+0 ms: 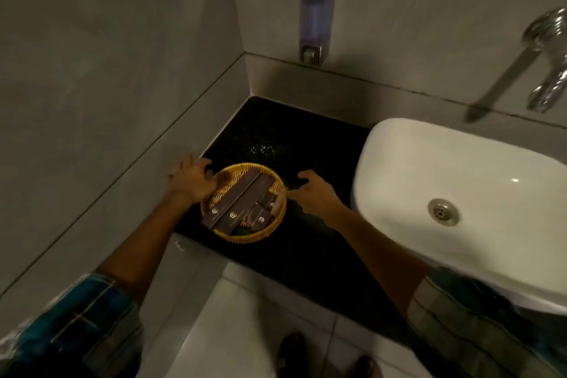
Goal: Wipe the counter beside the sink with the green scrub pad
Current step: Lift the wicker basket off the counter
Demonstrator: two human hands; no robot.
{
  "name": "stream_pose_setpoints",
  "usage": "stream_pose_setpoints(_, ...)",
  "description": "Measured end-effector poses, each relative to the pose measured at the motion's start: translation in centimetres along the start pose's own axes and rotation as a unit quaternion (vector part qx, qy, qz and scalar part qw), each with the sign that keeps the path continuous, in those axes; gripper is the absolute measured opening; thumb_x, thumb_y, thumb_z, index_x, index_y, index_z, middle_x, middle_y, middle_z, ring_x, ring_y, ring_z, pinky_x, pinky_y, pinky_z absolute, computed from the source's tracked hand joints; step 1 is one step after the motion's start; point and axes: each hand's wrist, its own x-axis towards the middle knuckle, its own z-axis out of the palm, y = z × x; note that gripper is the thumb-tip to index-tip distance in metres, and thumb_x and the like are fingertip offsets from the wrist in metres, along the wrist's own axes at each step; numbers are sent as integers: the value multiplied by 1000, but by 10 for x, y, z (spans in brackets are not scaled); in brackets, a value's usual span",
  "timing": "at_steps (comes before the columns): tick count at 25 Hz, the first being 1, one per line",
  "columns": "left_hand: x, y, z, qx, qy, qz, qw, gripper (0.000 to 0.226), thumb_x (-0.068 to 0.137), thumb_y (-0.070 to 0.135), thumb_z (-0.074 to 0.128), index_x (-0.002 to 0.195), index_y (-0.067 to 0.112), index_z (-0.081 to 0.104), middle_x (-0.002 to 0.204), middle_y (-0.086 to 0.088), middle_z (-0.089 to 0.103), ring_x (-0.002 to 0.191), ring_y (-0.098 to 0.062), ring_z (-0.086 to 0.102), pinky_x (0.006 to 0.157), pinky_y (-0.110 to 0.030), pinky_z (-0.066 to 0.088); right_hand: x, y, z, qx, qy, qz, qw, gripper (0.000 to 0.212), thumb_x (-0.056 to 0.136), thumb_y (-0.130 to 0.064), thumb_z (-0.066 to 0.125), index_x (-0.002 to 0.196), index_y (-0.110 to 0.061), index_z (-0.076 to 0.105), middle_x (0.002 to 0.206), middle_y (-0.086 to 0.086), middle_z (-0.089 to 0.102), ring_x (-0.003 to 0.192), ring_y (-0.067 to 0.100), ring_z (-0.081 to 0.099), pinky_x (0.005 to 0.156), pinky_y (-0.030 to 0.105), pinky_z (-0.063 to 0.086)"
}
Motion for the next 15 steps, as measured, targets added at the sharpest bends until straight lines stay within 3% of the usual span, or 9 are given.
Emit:
stream_pose_setpoints(3,-2,-20,18,-233,-67,-69,968,59,93,47,49,142,16,37,145,-20,44,128,-35,47,105,-50,41,4,-2,25,177,-103,101,974,81,88,-24,66,150,-19,14,102,8,62,91,23,63,77,39,54)
stream_pose_setpoints(4,-6,-23,23,-327,-78,-91,937,58,93,39,52,143,14,35,141,-20,48,121,-31,52,99,-45,46,5,-2,30,236,-113,118,958,76,91,-27,62,149,-17,15,97,9,64,94,25,64,84,42,52)
stream_pose_setpoints(6,-10,-23,28,-418,-67,-127,897,56,92,24,59,141,10,38,132,-20,56,109,-27,59,93,-41,51,1,0,31,257,-109,111,954,55,95,-30,55,141,-10,32,98,13,67,95,24,64,96,47,47)
stream_pose_setpoints(8,-12,-22,27,-423,-37,-113,898,46,90,17,62,133,8,49,118,-17,65,99,-25,65,88,-42,55,-7,6,27,289,-85,93,949,47,95,-25,55,137,-8,40,104,14,67,101,26,64,101,48,45)
stream_pose_setpoints(10,-18,-18,28,-412,-31,-90,906,34,87,11,64,120,9,61,101,-12,70,84,-17,67,78,-38,56,-22,20,17,335,-54,86,937,62,92,-17,61,144,-7,30,104,11,65,102,25,64,97,44,50)
stream_pose_setpoints(13,-43,2,37,-431,-67,-83,896,45,81,-1,68,124,3,57,101,-18,64,90,-29,64,79,-44,58,-62,54,-1,339,-14,93,936,72,86,-8,67,147,-6,28,105,10,66,92,24,66,87,39,55)
stream_pose_setpoints(15,-65,20,48,-437,-112,-53,891,50,81,-4,67,128,-1,52,100,-18,63,92,-31,63,73,-39,60,-92,78,-15,328,10,105,939,74,84,-7,69,147,-8,29,104,8,67,85,19,69,76,31,59)
